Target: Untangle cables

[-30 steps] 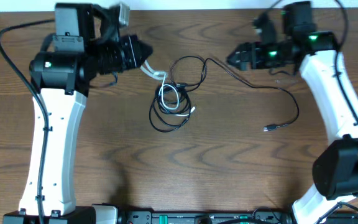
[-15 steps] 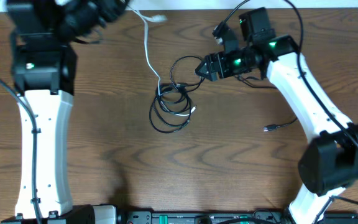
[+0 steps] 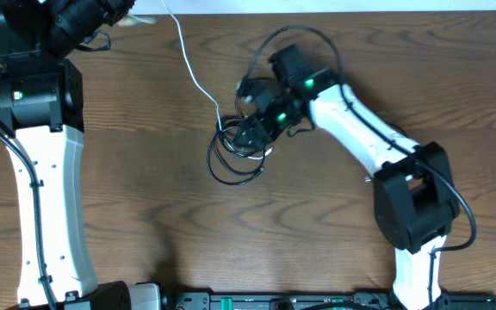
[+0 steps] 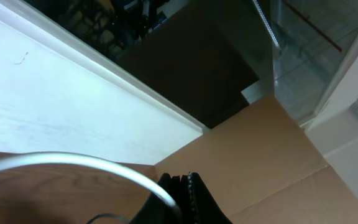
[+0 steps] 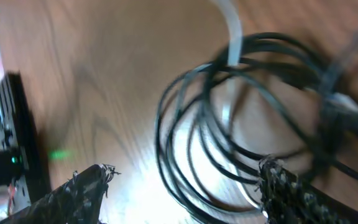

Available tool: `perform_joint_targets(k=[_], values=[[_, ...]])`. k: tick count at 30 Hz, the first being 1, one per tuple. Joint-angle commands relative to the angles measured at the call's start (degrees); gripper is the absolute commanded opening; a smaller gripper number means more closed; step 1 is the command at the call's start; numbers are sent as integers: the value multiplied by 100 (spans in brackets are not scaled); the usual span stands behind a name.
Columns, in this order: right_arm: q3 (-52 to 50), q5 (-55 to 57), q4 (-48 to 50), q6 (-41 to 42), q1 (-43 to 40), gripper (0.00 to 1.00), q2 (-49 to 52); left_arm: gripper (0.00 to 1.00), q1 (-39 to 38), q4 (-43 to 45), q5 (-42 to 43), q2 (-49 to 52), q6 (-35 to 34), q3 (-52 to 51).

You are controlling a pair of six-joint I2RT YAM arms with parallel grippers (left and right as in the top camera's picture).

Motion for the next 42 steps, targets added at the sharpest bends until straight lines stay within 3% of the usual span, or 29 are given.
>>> perform_joint_targets(k=[1, 11, 13, 15, 17, 21, 27, 32, 36, 42], values=[[68, -111, 33, -389, 114, 75, 131, 7, 20, 48, 90, -111, -81, 118], [68, 22, -7, -374, 367, 58, 699, 8, 20, 44, 98, -111, -101, 118], [68, 26, -17, -258, 435, 46, 817, 8, 20, 35, 98, -111, -98, 118], [68, 63, -11, -83, 459, 20, 870, 7, 20, -74, 94, -111, -92, 118], [70, 129, -9, 140, 452, 1, 866, 8, 22, -210, 90, -111, 42, 114], [70, 133, -162, 444, 188, 1, 647, 8, 59, -376, -181, -111, 363, 114], [68, 649, -935, 459, -396, 1, 466, 7, 345, 249, -1403, -122, -758, 114], [57, 1421, -1528, 579, -868, 1, 468, 7, 680, 1416, -1491, -133, -1440, 116], [15, 1803, -1488, 896, -1126, 1, 468, 7, 1016, 1646, -1714, -166, -2151, 155], [-85, 1814, -1399, 907, -1335, 1, 470, 7, 1252, 1956, -1685, -256, -2411, 184]])
